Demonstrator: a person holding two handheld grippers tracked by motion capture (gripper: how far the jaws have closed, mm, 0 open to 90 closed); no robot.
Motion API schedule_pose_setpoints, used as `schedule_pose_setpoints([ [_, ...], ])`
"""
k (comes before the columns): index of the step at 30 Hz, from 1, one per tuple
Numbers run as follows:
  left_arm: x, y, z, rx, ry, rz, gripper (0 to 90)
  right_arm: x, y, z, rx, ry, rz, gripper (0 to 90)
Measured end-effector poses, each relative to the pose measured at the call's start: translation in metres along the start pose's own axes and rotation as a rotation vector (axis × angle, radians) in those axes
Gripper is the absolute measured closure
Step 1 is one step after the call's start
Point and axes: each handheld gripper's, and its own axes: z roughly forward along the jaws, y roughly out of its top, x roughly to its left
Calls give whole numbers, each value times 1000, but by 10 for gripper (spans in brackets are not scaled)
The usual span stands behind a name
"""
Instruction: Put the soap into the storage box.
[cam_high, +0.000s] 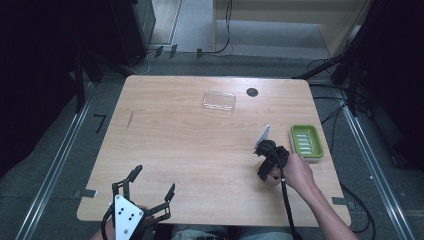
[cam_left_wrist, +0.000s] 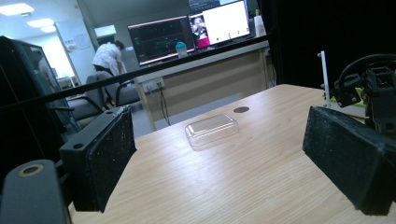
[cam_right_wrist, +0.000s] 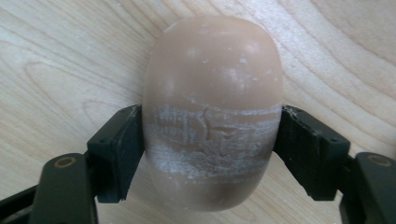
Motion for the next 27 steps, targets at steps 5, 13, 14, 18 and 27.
schedule_pose_setpoints([
  [5, 0, 0, 0, 1, 1, 3, 99, 1, 0, 2, 13, 2, -1, 305],
  [13, 0, 0, 0, 0, 2, 6, 99, 1, 0, 1, 12, 5, -7, 327],
  [14, 0, 0, 0, 0, 2, 5, 99, 1, 0, 1, 12, 5, -7, 327],
  [18, 0, 0, -1, 1, 2, 6, 99, 1, 0, 1, 19, 3, -15, 330],
  [27, 0, 0, -1, 0, 3, 5, 99, 0, -2, -2, 24, 2, -14, 331],
])
